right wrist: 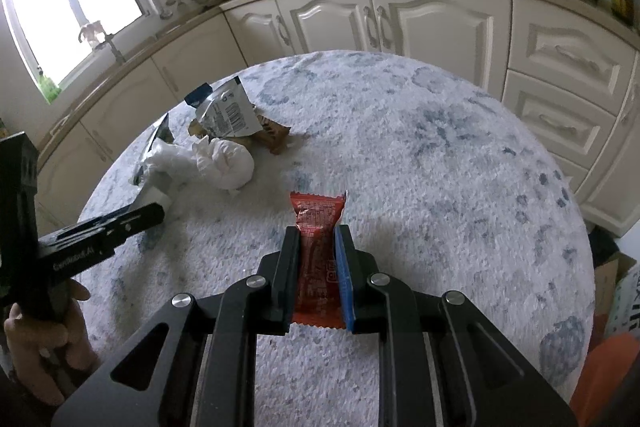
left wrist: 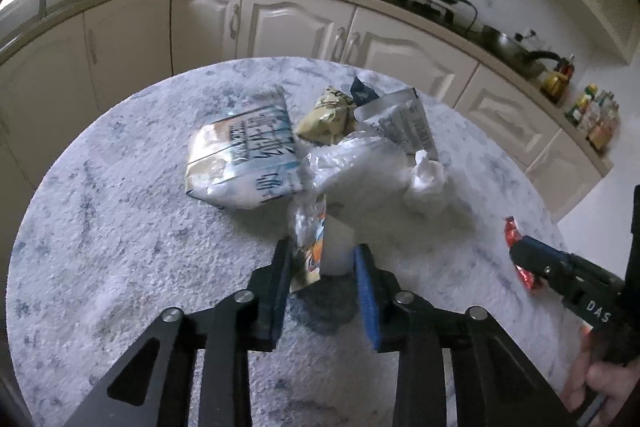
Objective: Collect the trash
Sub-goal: 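Lift the white packet with the left gripper while the right gripper holds the red wrapper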
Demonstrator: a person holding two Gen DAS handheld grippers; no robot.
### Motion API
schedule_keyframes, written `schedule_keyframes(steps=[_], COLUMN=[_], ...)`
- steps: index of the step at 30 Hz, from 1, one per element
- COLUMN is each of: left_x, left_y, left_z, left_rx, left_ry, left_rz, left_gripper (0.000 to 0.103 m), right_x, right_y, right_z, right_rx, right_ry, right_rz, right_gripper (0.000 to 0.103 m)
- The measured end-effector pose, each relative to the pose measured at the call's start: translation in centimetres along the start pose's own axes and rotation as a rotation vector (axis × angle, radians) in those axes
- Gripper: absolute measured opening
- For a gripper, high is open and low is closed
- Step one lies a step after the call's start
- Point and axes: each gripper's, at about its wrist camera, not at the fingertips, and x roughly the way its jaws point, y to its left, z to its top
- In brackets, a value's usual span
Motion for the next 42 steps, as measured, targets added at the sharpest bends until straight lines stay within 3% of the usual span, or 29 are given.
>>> schedule_keyframes(steps=[1,3,8,11,12,13,29,42], left_x=[-0.2,-0.9,-1.0,-0.4,-0.2,0.0,-5.0,-12.2], left_y=[0.1,-0.1,-0.8,-1.4,-1.6,-1.8,-1.8,-5.9], left_z=[-0.1,-0.3,-0.8,-0.3,-0.2,-0.1,-3.7,-5.5], left_rx=[-0.001,-0.011,0.007,0.014,0.016,0.021,0.021,0.107], left_ry=[0.001,-0.008,-0.001,-0.007,-0.005,0.002,-0.022,-0.160], left_rz=[0.007,0.002,0.005,0.004,0.000,0.005,-0.040,-0.082], left_gripper=[0.038,0.057,0.058,0.052,0.032,0.023,0.019,0.019], right_x=[-0.1,-0.3,-0.2,-0.2,-0.2,-0.2,-3.0,-9.2], right_y=[0.1,0.2,0.1,0.2,0.1,0.2,-0.5,0.0], right_z=[0.0,-0.1,0.0,0.0,0.0,-0.1,-1.0,-1.9], right_rx=[0.000,-0.004,-0.006,-0.007,-0.007,-0.006,0.003,0.005], right_ry=[-0.001,-0.002,0.000,0.002,0.003,0.003,-0.036,-0.143], right_rz=[0.000,-0.004,-0.010,-0.010,-0.010,-0.011,-0.007,0.008], right_gripper=[0.018,0.018,0.018,0.018,0.018,0.018,0.018,0.018])
